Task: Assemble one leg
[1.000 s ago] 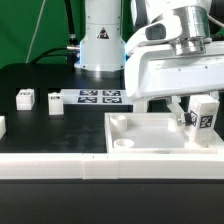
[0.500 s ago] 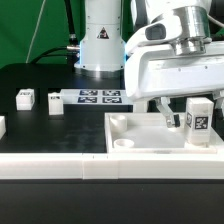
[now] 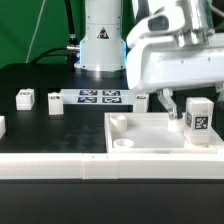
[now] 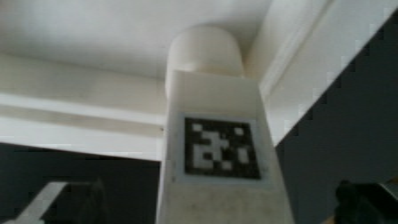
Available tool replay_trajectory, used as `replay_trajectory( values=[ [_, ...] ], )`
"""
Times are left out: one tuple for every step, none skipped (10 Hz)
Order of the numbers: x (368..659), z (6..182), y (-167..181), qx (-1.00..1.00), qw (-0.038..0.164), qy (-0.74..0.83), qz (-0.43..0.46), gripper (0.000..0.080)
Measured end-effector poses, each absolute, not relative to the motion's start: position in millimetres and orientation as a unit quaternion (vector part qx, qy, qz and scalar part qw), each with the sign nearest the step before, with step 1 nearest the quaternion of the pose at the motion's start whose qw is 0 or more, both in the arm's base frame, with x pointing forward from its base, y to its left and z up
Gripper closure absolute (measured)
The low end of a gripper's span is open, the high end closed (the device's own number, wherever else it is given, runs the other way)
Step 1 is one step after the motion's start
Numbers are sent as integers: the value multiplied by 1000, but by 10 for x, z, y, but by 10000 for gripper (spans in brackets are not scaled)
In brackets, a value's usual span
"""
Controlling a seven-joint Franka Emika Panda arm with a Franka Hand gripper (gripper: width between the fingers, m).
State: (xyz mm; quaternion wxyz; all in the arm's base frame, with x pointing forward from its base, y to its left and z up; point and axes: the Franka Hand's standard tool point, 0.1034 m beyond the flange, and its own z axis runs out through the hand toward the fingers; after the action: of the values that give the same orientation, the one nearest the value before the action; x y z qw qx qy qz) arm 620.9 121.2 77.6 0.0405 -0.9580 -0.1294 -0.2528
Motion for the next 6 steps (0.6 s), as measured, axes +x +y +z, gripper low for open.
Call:
replay_trajectory(
  values=[
    [6230,843,1204,-957,40,-129,-256,150],
    [6234,869,1200,-959,41,-130,-250,150],
    [6222,853,1223,-962,43,-132,-236,150],
    [6227,852,1222,-962,43,-132,-237,150],
    [6187,815,1247,-967,46,-135,-210,150],
    [6167,803,1271,-975,52,-137,-166,150]
  ],
)
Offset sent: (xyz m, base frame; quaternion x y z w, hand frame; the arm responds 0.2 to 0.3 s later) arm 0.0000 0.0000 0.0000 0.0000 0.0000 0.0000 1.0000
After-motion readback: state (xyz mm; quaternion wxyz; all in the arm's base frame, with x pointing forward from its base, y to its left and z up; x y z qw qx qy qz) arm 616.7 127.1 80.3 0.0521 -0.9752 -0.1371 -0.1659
